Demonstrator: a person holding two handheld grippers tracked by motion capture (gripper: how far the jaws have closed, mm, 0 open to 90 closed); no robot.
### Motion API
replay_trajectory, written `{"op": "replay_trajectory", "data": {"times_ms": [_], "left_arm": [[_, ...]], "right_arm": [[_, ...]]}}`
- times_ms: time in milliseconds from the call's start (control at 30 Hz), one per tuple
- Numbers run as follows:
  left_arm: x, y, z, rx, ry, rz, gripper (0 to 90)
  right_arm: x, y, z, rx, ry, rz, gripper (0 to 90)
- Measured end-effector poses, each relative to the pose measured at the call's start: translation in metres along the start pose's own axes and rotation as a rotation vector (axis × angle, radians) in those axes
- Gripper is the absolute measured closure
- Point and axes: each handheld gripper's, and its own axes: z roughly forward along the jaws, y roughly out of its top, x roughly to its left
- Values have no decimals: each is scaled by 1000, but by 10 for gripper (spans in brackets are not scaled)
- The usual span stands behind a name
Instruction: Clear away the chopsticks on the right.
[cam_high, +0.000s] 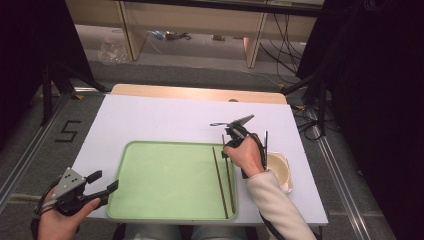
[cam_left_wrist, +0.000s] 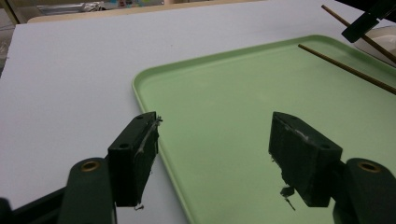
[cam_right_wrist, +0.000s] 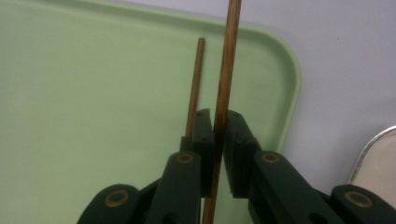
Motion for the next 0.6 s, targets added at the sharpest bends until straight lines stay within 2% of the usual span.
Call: {"op": "replay_trajectory", "data": {"times_ms": [100, 133, 167, 200, 367, 400, 467, 500, 567, 600], "left_arm": [[0, 0, 0, 0, 0, 0, 326], [0, 0, 0, 0, 0, 0, 327], [0, 0, 0, 0, 0, 0, 326], [0, 0, 0, 0, 0, 0, 326], [0, 0, 0, 0, -1, 0, 326], [0, 0, 0, 0, -1, 0, 326], [0, 0, 0, 0, -1, 0, 326], [0, 0, 0, -1, -1, 0, 326], [0, 0, 0, 0, -1, -1, 326], [0, 0, 0, -1, -1, -1, 326]], "right_arm": [[-5, -1, 6, 1, 0, -65, 845], [-5, -1, 8, 8, -3, -70, 843], [-2, -2, 8, 21, -9, -18, 842], [-2, -2, 10, 22, -8, -30, 841], [-1, -4, 20, 52, -12, -18, 834], [-4, -3, 21, 53, -20, -46, 833], [-2, -4, 22, 57, -23, -19, 830], [-3, -4, 22, 58, -25, -22, 829], [-3, -4, 23, 65, -32, -30, 825], [-4, -4, 24, 61, -29, -64, 821]]}}
